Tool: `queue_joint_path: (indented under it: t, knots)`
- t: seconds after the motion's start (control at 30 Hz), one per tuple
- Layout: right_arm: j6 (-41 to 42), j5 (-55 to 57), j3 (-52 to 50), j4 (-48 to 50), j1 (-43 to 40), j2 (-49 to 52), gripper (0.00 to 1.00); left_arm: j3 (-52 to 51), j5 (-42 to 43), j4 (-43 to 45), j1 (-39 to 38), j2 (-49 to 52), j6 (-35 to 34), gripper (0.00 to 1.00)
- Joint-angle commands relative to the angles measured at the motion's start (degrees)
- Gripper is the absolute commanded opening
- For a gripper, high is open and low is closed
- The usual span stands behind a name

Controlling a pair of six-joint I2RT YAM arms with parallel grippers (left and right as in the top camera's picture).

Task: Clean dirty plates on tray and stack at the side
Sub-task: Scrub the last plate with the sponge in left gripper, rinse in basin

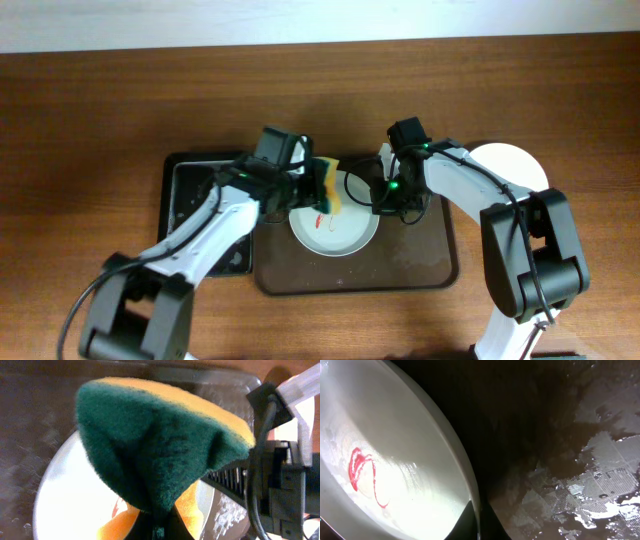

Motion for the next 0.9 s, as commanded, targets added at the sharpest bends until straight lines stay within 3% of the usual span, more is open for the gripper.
queue_joint_path:
  t: [0.0, 0.07, 0.13, 0.2, 0.27, 0.37, 0.5, 0.67, 0.87]
  knots:
    - [0.2, -0.8, -0.2, -0.1, 0.4, 0.5, 0.04, 0.3, -2.0, 2.8, -4.4, 5.6, -7.2, 0.00]
    - [0.2, -0.8, -0.2, -0.1, 0.4, 0.5, 0.04, 0.3, -4.4, 3.8, -5.9, 9.2, -7.4, 0.00]
    - [0.2, -0.8, -0.2, -0.5, 0.4, 0.5, 0.04, 0.3, -16.5, -5.4, -5.8, 10.6, -7.3, 0.00]
    - [0.2, -0.8, -0.2, -0.5, 0.4, 0.5, 0.04, 0.3, -22.4, -12.3, -4.6, 10.5, -7.2, 0.00]
    - [0.2, -0.7, -0.2, -0.9, 0.4, 0.5, 0.04, 0.7, -22.2, -14.8, -2.0, 8.9, -2.7, 0.00]
    - [0.2, -0.8, -0.2, -0.9, 0.4, 0.5, 0.04, 5.9, -11.0, -14.9, -1.3, 2.9, 10.2, 0.00]
    - [0.2, -0.8, -0.2, -0.9, 0.4, 0.5, 0.04, 7.8, -8.2, -12.3, -2.1, 1.3, 3.5, 0.00]
    - [0.2, -0.8, -0.2, -1.0, 0.4, 0.5, 0.04, 7.8, -8.4, -10.8, -8.2, 10.9, -0.2, 0.00]
    - [0.2, -0.8, -0.2, -1.1, 0.4, 0.5, 0.04, 8.0, -26.8, -23.6, -3.8, 11.5, -0.2, 0.00]
